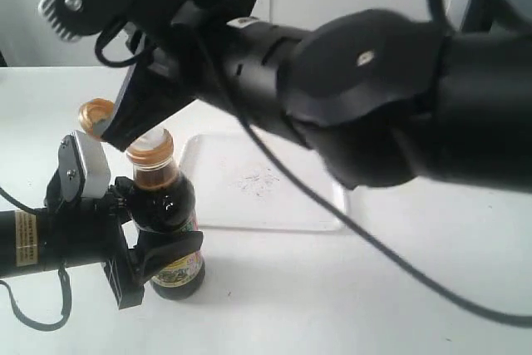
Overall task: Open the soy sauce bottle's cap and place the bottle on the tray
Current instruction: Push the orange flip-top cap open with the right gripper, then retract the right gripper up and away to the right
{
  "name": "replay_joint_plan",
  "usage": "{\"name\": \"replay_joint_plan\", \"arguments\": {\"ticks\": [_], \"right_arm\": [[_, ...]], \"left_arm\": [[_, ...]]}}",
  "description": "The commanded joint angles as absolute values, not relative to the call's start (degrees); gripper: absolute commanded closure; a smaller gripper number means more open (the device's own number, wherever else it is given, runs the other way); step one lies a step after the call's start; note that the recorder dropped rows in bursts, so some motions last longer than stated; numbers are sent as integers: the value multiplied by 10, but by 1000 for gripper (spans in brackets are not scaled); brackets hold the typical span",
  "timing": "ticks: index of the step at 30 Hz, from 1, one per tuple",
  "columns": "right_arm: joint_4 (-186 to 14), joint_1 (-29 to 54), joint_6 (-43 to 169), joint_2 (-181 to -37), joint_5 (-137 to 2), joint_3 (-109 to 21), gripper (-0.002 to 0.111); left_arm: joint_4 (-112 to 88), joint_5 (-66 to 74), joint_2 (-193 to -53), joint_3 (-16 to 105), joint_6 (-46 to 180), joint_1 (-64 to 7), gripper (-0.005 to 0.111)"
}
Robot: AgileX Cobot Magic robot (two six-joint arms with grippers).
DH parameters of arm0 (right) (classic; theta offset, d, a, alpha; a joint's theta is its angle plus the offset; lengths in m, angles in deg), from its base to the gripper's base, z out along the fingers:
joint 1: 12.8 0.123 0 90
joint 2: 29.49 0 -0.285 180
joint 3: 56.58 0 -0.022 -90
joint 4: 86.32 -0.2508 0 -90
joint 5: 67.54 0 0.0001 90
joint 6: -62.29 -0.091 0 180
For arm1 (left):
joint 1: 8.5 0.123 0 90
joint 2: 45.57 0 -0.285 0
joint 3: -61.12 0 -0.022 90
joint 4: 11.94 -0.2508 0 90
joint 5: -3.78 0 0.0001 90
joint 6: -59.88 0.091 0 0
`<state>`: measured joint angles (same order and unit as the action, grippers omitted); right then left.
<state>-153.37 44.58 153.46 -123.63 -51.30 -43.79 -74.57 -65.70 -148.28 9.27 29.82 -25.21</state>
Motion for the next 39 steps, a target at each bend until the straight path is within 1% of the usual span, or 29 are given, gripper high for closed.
{"name": "replay_joint_plan", "arguments": {"ticks": [1, 2, 3, 5, 7, 9, 13, 16, 20, 30, 33, 39], "right_arm": [[-1534, 369, 1529, -1204, -725, -442, 108], [-1534, 356, 1529, -1203, -764, -442, 108], [-1529, 326, 1534, -1202, -850, -442, 108], [-1501, 290, 1534, -1202, -933, -442, 108], [-1443, 257, 1502, -1202, -992, -442, 108], [-1326, 236, 1421, -1202, -1025, -442, 108], [-1094, 200, 1197, -1202, -1047, -442, 108], [-993, 174, 1038, -1202, -1076, -448, 108], [-916, 147, 929, -1202, -1100, -448, 108], [-901, 30, 829, -1202, -1092, -448, 108], [-902, 15, 813, -1202, -1073, -446, 108], [-916, 14, 813, -1202, -1052, -446, 108]], "left_arm": [[-755, -649, -1480, 93, 302, -253, 107], [-755, -649, -1480, 93, 302, -253, 107], [-755, -649, -1480, 93, 302, -253, 107], [-755, -649, -1480, 93, 302, -253, 107], [-755, -649, -1480, 93, 302, -253, 107], [-755, -649, -1480, 93, 300, -253, 107], [-755, -649, -1480, 93, 300, -253, 107], [-755, -649, -1480, 93, 300, -253, 107], [-754, -649, -1480, 93, 299, -253, 107], [-743, -651, -1480, 93, 286, -253, 107], [-731, -651, -1480, 93, 285, -253, 107], [-718, -662, -1462, 93, 285, -253, 107]]}}
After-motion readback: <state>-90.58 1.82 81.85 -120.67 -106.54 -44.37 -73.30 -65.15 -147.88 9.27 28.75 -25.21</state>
